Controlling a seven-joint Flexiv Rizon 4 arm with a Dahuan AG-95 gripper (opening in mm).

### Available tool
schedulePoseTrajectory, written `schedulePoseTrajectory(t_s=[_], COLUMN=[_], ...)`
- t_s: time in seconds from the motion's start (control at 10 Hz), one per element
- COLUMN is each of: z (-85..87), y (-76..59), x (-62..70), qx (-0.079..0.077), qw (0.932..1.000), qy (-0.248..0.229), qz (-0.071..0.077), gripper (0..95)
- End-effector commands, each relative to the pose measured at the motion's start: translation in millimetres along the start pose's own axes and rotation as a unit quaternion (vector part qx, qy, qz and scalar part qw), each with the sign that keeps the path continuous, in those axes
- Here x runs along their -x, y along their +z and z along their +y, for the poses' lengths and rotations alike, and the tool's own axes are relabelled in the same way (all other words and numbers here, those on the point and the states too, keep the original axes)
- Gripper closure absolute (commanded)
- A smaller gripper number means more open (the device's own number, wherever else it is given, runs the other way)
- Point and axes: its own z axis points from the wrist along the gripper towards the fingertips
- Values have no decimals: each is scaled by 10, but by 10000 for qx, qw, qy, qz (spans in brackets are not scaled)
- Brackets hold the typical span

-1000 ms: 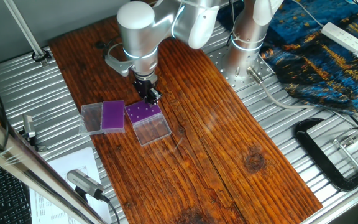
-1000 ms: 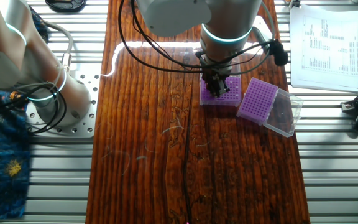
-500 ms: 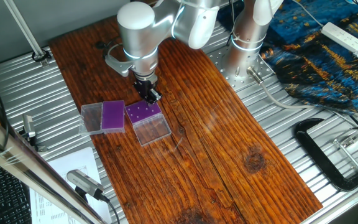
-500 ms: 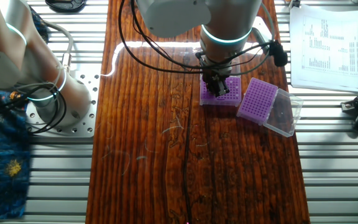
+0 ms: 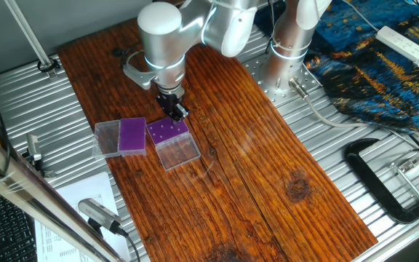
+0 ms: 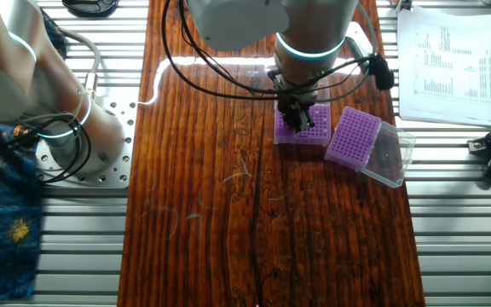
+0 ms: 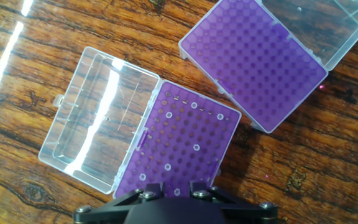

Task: Transfer all small pipette tips from one holder to another

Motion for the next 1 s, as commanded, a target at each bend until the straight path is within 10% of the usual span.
schedulePoseTrajectory(t_s=[0.1,1.0], z=[3,21], y=[-40,-370], x=[1,17], qx=[15,36], qw=[10000,10000], qy=[-1,41], qz=[9,45], gripper=[950,950])
